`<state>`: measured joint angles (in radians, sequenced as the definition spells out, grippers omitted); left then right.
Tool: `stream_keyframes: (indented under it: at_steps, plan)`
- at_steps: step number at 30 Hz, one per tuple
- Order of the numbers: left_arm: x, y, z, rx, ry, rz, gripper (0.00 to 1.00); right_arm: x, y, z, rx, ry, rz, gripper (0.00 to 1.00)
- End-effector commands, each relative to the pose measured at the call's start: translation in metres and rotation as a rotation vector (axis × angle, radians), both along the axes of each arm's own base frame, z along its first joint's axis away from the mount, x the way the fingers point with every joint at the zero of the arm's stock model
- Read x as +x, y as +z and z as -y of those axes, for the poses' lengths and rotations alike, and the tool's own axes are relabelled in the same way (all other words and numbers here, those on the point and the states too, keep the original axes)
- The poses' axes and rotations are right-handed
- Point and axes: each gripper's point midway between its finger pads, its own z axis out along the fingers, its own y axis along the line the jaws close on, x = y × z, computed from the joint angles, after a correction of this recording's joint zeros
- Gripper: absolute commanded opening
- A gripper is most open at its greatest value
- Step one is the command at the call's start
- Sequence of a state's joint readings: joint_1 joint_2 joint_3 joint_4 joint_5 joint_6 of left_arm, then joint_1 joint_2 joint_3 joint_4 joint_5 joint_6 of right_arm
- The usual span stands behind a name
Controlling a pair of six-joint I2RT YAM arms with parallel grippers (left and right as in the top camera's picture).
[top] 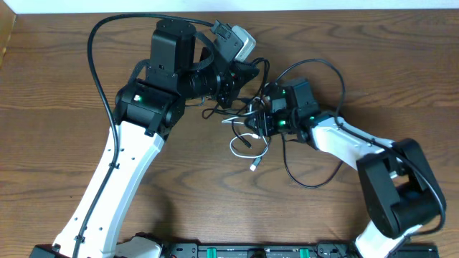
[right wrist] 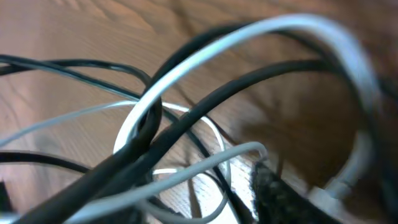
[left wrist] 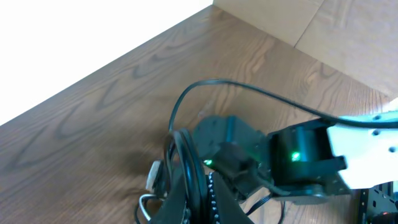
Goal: Untangle cables
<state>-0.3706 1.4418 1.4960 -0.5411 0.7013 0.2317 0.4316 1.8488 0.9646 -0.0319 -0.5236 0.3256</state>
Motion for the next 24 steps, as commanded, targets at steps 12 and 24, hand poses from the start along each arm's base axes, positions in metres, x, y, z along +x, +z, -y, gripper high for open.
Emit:
stream_keyframes:
  at_steps: [12, 24]
  plan:
    - [0.014, 0.000, -0.017, 0.067, 0.121, 0.048, 0.08, 0.010, 0.018, -0.001, 0.079, 0.002, 0.012, 0.01]
    - [0.041, -0.024, -0.047, 0.205, 0.244, 0.070, 0.08, 0.015, 0.171, 0.055, 0.184, -0.077, 0.323, 0.01]
